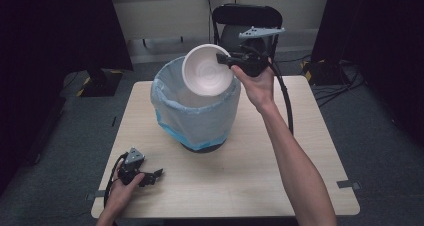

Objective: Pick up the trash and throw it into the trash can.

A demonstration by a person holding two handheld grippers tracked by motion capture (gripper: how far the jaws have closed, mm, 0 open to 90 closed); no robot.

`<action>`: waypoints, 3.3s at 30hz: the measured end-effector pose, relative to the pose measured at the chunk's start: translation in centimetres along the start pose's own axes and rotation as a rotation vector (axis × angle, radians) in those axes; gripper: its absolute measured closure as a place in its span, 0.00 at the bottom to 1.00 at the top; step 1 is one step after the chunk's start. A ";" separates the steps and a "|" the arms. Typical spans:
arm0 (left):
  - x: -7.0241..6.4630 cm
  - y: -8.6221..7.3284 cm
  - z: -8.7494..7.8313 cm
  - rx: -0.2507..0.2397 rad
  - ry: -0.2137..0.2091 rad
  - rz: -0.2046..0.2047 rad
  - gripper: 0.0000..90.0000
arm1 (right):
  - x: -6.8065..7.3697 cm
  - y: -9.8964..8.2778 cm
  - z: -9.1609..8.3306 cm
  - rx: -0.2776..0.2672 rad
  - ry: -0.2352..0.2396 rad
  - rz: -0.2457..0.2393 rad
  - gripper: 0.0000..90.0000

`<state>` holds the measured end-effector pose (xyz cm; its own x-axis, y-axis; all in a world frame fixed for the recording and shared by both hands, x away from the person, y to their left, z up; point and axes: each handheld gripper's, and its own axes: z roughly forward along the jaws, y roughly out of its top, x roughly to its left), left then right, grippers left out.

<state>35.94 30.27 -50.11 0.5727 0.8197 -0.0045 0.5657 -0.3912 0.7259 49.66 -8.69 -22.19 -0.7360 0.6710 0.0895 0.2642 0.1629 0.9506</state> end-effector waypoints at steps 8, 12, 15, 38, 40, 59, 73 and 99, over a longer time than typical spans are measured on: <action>0.0 0.0 0.0 0.000 0.000 0.001 0.09 | 0.2 -0.3 1.9 0.051 0.020 -0.003 0.81; 0.0 0.0 0.0 0.000 -0.001 0.000 0.09 | 0.1 -0.3 2.1 0.043 0.025 0.011 0.67; 0.0 0.0 0.0 0.000 -0.001 0.001 0.09 | 0.2 -0.3 2.0 0.040 0.017 0.002 0.60; 0.0 0.0 0.0 0.000 -0.001 0.002 0.09 | 0.5 -1.1 -1.1 0.007 -0.029 -0.018 0.25; 0.0 0.0 0.0 0.000 -0.001 0.002 0.09 | 0.4 -1.4 -1.3 0.018 -0.038 -0.021 0.25; 0.0 0.0 0.0 0.000 -0.001 0.001 0.09 | -0.6 -4.8 -5.9 0.027 -0.092 -0.012 0.23; 0.0 0.0 0.0 0.000 -0.001 0.002 0.09 | -1.1 -8.3 -8.2 0.059 -0.119 0.003 0.25; 0.0 0.0 0.0 0.000 0.001 -0.001 0.09 | -2.7 -16.7 -12.9 0.138 -0.193 0.093 0.23</action>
<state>35.93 30.24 -50.11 0.5718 0.8204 -0.0042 0.5663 -0.3909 0.7256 39.24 -22.53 -34.45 -0.5752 0.8114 0.1039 0.4174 0.1818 0.8904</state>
